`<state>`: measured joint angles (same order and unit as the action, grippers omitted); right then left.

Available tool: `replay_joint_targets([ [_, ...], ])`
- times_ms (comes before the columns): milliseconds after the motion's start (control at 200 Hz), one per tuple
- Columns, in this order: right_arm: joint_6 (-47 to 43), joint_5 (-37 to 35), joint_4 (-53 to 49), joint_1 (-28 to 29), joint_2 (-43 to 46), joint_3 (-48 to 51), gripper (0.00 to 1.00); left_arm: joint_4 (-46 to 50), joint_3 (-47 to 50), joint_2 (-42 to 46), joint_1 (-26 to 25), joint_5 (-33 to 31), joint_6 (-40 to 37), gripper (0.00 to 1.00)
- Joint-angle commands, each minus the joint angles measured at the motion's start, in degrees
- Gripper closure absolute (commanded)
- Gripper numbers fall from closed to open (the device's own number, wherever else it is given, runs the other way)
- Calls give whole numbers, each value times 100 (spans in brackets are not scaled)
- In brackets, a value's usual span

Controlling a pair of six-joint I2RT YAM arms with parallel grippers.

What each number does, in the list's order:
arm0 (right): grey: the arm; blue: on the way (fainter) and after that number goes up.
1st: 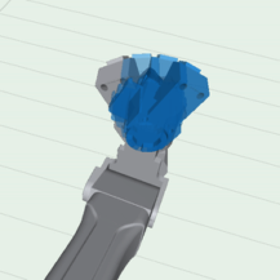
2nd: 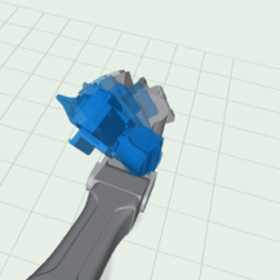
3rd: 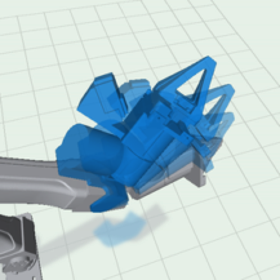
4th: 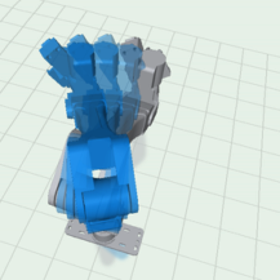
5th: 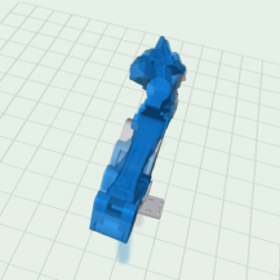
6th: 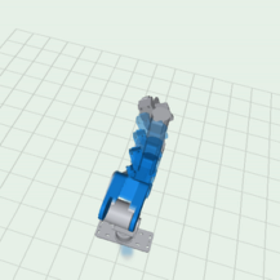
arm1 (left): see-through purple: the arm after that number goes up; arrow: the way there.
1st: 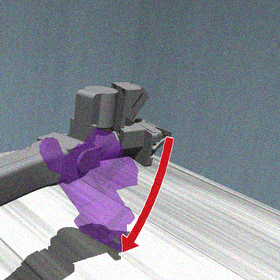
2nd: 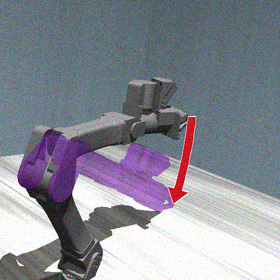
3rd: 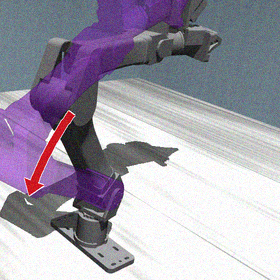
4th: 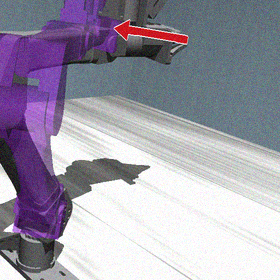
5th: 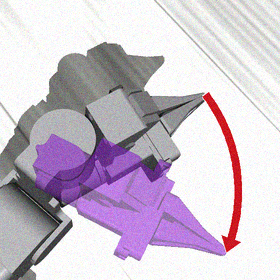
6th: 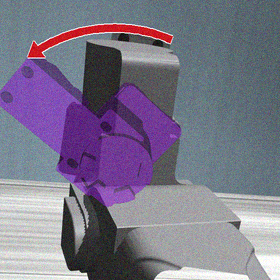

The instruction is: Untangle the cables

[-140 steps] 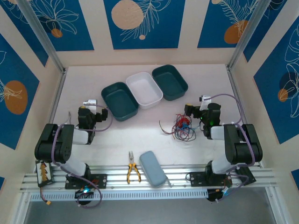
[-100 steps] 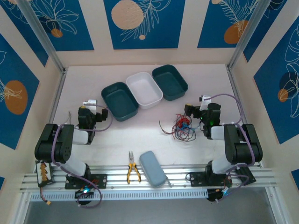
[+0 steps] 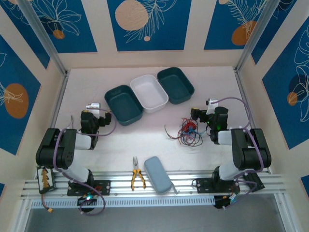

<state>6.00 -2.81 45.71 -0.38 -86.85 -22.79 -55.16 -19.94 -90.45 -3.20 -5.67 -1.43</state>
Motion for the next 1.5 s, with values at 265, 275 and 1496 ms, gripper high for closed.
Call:
replay_joint_targets([
  [265, -46, -53, 8, 12, -45, -124, 1, -39, -62, 89, -31, -57, 38, 0],
  [275, -44, -53, 12, 12, -43, -130, 1, -39, -62, 94, -29, -57, 38, 0],
  [1496, 2142, -1574, -6269, 187, 3503, -1108, 1, 4156, -813, 3919, -443, 562, 2304, 0],
])
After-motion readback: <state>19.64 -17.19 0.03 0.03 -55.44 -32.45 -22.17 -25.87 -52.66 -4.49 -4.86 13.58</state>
